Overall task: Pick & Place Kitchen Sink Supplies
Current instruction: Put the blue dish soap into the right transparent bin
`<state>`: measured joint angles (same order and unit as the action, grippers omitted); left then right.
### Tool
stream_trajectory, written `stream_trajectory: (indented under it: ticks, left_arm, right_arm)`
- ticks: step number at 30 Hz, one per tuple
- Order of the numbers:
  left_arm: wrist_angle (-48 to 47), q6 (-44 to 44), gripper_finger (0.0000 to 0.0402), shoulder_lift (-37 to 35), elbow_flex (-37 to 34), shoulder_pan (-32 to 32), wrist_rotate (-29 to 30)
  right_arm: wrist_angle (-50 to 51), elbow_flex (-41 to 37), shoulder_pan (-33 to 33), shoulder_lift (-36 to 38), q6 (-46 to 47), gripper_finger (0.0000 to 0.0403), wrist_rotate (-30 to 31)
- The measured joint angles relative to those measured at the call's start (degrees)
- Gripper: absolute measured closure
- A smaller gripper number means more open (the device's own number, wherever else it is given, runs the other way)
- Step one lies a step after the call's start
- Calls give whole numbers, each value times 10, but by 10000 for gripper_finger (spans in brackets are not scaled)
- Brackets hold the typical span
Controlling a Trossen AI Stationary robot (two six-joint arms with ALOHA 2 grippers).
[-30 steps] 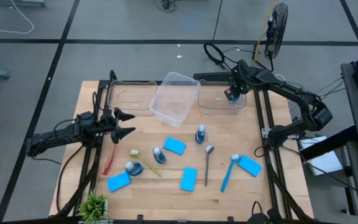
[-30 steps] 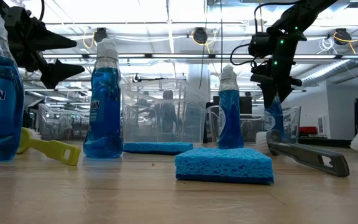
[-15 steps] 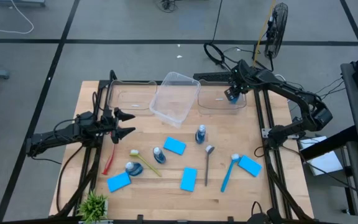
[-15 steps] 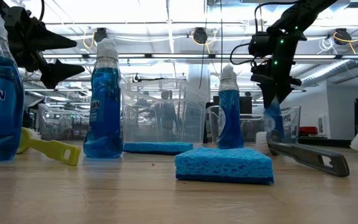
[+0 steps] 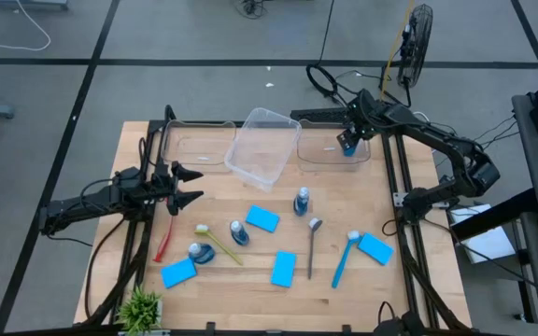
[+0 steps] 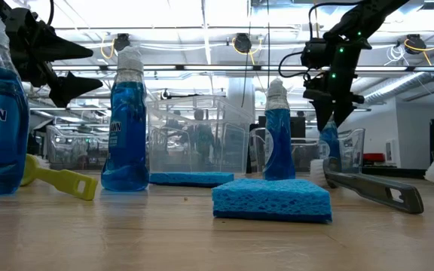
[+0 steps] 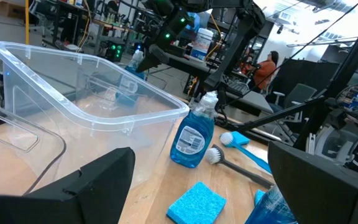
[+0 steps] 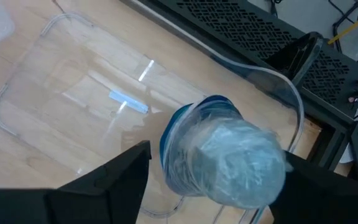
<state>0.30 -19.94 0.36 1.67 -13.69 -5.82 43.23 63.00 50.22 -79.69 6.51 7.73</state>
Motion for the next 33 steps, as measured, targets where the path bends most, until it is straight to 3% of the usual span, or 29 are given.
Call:
stream_trajectory:
  ticks: [26, 33]
  left_arm:
    - [0, 0, 36, 0, 0, 0, 0]
    - [0, 0, 36, 0, 0, 0, 0]
  right_arm:
    - [-83, 0, -1, 188, -1, 133, -8]
    - [-127, 0, -1, 239, 14, 133, -106]
